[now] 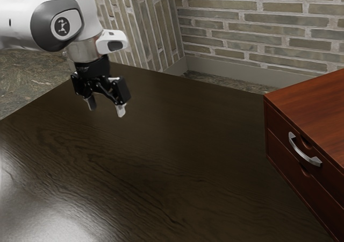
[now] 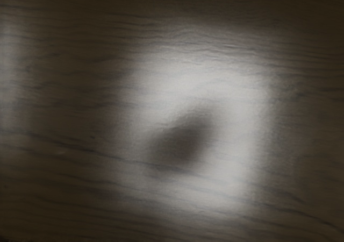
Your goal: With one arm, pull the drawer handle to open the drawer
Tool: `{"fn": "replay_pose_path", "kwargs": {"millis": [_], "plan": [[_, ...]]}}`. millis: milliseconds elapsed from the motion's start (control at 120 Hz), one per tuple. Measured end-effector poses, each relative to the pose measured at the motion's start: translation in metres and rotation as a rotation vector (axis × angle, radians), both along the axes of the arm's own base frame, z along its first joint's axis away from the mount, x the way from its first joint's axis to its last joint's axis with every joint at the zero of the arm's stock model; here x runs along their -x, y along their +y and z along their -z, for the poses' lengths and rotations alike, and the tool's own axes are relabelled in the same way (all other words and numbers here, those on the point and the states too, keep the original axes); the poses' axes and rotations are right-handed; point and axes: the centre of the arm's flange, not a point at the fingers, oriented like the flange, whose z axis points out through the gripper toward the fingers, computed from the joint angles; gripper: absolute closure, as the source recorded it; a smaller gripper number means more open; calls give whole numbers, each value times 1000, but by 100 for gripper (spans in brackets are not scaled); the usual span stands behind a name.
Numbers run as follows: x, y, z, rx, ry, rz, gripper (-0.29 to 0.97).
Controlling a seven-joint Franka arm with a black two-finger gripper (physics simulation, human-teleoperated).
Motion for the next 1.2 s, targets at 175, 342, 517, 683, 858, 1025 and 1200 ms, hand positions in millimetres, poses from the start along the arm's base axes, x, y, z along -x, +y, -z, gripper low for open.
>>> {"fn": "replay_pose_path", "kwargs": {"millis": [175, 342, 517, 683, 858, 1025, 1200], "plan": [[0, -1, 0, 7, -2, 2, 0], [3, -7, -17, 30, -31, 8, 0], [37, -14, -107, 42, -169, -64, 0], [37, -16, -104, 57, -144, -251, 0], [20, -26, -83, 61, -109, -464, 0], [-11, -108, -56, 61, -92, -489, 0], [-28, -139, -41, 69, -111, -573, 0]]}}
